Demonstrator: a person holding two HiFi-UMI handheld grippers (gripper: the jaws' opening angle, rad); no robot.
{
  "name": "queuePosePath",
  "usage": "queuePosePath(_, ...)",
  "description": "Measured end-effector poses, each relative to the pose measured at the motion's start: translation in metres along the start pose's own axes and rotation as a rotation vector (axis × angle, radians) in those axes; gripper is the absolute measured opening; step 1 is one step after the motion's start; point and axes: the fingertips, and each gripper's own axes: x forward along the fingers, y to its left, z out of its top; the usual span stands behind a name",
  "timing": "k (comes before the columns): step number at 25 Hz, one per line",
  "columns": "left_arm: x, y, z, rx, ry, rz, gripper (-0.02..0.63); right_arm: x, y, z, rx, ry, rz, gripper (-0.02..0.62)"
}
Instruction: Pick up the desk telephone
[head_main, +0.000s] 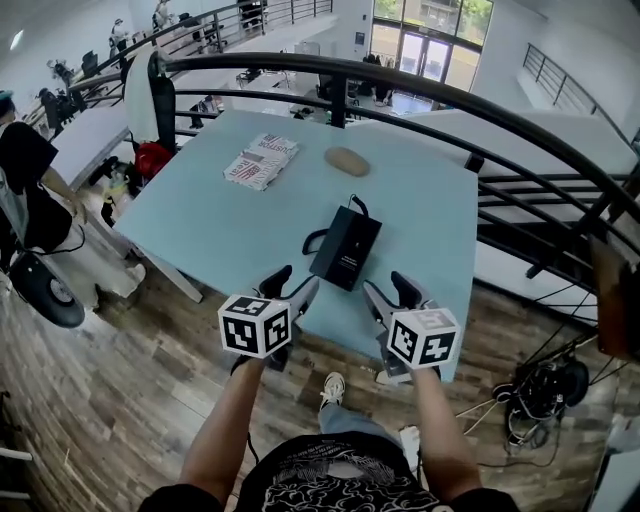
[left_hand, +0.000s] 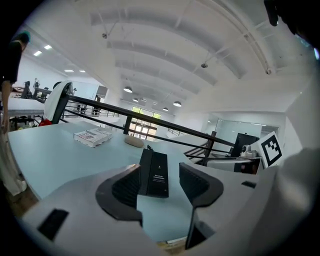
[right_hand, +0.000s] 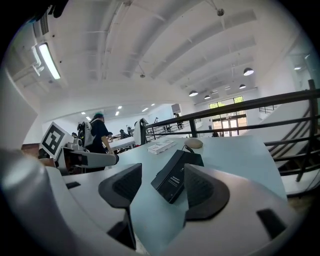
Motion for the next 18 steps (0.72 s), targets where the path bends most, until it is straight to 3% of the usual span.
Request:
queuePosePath(8,0.075,0.035,0.008,-0.044,0.079,-0.034,0.224,0.058,-0.044,0.002,0.073,0.059,-0.006,0.249)
queuePosePath(18,0.142,0.067,-0.002,-0.089,0.178,-0.073,0.224,0.114,-0.075,-0.023,0.164,0.15,0.021,0.258)
